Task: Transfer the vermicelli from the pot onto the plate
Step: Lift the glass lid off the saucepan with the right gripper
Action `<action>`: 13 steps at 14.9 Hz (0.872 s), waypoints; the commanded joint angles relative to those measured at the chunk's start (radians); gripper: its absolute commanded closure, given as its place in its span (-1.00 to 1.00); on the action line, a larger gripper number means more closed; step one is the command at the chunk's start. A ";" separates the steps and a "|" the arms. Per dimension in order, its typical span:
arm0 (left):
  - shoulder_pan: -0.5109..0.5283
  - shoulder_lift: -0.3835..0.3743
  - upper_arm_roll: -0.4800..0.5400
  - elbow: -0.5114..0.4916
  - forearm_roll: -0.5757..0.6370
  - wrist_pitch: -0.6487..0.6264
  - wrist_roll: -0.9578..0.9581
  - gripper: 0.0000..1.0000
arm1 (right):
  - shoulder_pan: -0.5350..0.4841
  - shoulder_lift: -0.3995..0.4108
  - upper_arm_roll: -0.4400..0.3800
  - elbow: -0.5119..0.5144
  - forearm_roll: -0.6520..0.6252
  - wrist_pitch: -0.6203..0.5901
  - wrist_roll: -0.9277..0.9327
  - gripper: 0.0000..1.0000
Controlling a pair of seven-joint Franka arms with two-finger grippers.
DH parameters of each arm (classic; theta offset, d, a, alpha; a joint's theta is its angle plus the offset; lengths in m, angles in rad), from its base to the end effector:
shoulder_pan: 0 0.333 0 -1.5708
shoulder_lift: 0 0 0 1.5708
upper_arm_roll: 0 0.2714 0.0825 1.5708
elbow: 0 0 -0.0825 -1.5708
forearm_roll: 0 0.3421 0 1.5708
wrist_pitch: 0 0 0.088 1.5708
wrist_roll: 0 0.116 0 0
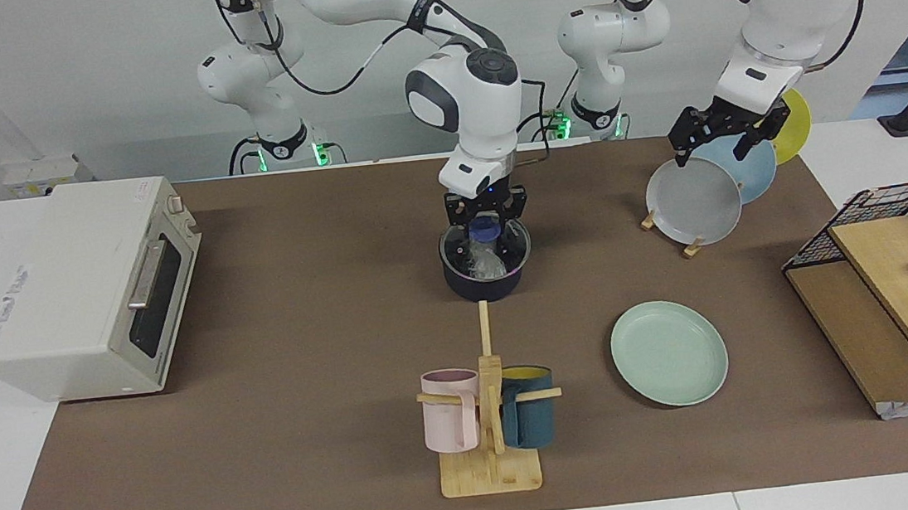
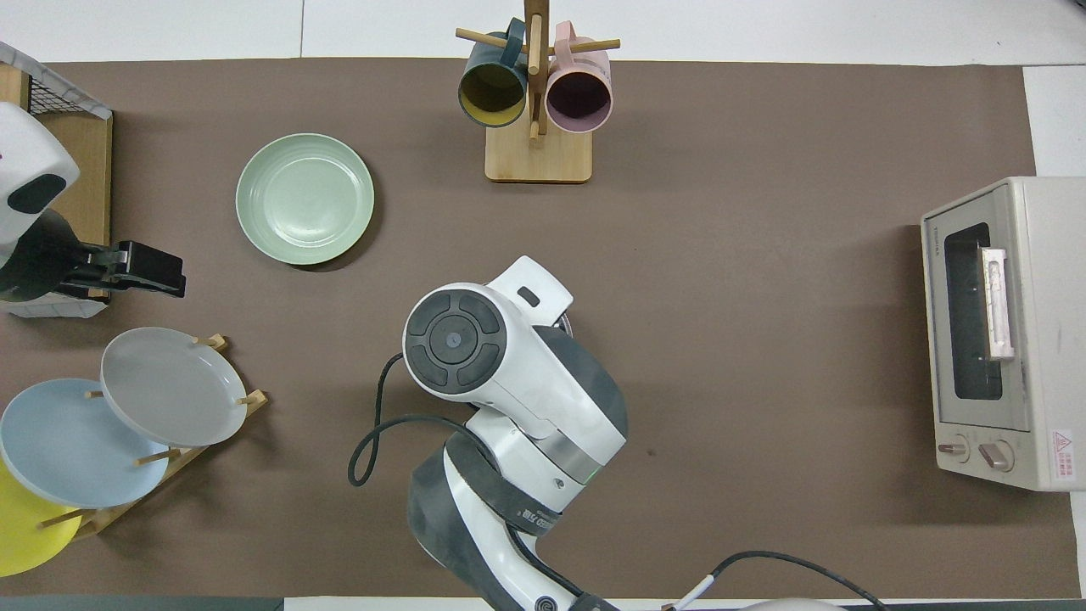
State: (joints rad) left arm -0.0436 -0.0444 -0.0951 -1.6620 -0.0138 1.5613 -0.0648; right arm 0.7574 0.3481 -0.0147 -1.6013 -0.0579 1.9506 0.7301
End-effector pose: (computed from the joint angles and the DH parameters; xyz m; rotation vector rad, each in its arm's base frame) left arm 0.4922 -0.0712 0.5533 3.1344 -0.1151 -0.0897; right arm 0.4493 0.4077 0.3945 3.0977 0.0541 0.0626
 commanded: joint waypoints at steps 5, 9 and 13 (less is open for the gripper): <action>0.015 -0.018 -0.008 -0.012 -0.015 -0.003 -0.001 -1.00 | -0.203 -0.083 0.004 -0.014 -0.016 -0.081 -0.348 -0.13; 0.016 -0.018 -0.008 -0.012 -0.015 -0.003 -0.001 -1.00 | -0.396 -0.149 0.006 -0.118 -0.011 -0.081 -0.648 -0.13; 0.016 -0.018 -0.008 -0.012 -0.015 -0.003 -0.001 -1.00 | -0.541 -0.179 0.006 -0.256 0.000 0.068 -0.823 -0.14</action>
State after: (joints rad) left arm -0.0437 -0.0444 -0.0951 -1.6620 -0.0138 1.5613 -0.0647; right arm 0.2616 0.2231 -0.0252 -1.7464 -0.0652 1.9373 -0.0416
